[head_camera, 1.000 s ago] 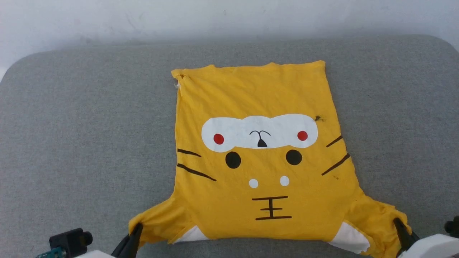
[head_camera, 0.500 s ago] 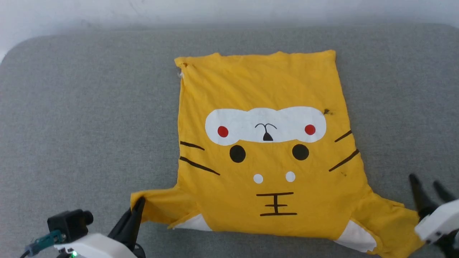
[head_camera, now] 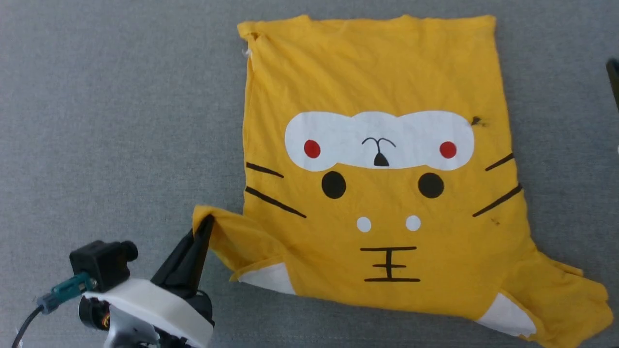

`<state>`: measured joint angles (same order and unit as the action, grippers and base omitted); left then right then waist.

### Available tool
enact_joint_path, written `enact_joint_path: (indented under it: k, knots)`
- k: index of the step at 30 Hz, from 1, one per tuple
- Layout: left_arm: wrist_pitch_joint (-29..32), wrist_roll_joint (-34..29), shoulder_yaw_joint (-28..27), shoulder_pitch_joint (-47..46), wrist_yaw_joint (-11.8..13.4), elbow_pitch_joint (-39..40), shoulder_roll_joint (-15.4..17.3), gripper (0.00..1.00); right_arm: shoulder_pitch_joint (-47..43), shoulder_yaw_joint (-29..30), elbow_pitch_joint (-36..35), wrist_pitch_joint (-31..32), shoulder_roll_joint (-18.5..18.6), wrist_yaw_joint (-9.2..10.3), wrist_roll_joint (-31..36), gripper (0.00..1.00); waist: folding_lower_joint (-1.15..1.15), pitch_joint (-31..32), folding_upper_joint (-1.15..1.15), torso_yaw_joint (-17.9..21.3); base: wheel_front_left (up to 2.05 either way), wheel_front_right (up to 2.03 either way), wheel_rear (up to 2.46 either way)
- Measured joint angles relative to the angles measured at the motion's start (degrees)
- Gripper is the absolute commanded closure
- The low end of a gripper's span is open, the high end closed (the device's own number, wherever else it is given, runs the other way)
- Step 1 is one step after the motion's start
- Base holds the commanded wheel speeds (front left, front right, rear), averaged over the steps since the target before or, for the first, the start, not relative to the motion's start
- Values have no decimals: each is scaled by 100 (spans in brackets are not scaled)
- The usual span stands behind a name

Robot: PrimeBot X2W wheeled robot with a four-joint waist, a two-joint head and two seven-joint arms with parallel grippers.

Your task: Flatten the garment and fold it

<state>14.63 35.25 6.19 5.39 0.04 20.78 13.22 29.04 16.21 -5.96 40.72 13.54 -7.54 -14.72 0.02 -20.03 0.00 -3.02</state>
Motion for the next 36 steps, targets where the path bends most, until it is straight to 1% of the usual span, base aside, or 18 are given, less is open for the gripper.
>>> enact_joint_path:
  k: [3,6,12,18,22,30,31,32,33,34,36]
  knots:
    - [-2,-1,57,-107,-10,93,0,100,726,-15,315,396,-20,0,175,0,0,-224,0,-90,0,0,0]
    - [-4,-20,149,-239,-79,148,-4,100,1405,-29,651,609,46,0,432,0,-1,-447,0,-200,0,0,0]
    - [-52,-55,310,-502,-199,244,-26,100,2420,118,1357,980,-48,0,909,0,-1,-898,0,-446,0,0,0]
    - [-54,-57,393,-592,-250,255,-25,100,2761,224,1826,1327,-179,0,1310,0,-1,-1297,0,-680,0,0,0]
    - [-62,-57,450,-700,-278,235,-30,100,2849,365,1970,1317,-256,0,1502,0,-1,-1507,0,-822,0,0,0]
    - [-113,-57,470,-731,-300,210,-34,100,2978,598,2116,1163,-313,0,1638,0,-2,-1815,0,-1044,0,0,0]
    - [-113,-56,471,-746,-300,208,-34,100,3028,611,2120,1155,-312,0,1657,15,-2,-1847,0,-1063,0,0,0]
    - [-113,-56,472,-775,-300,203,-34,100,3068,631,2121,1132,-309,0,1690,56,-2,-1873,0,-1079,0,0,0]
    - [-119,-56,472,-796,-300,201,-34,100,3099,644,2119,1082,-305,0,1729,89,-2,-1898,0,-1094,0,0,0]
    - [-136,-55,472,-812,-300,199,-35,100,3129,657,2125,1046,-304,0,1777,100,-2,-1921,0,-1105,0,0,0]
    - [-162,-49,469,-820,-300,191,-35,100,3190,679,2147,993,-309,0,1842,100,-2,-1956,0,-1111,0,0,0]
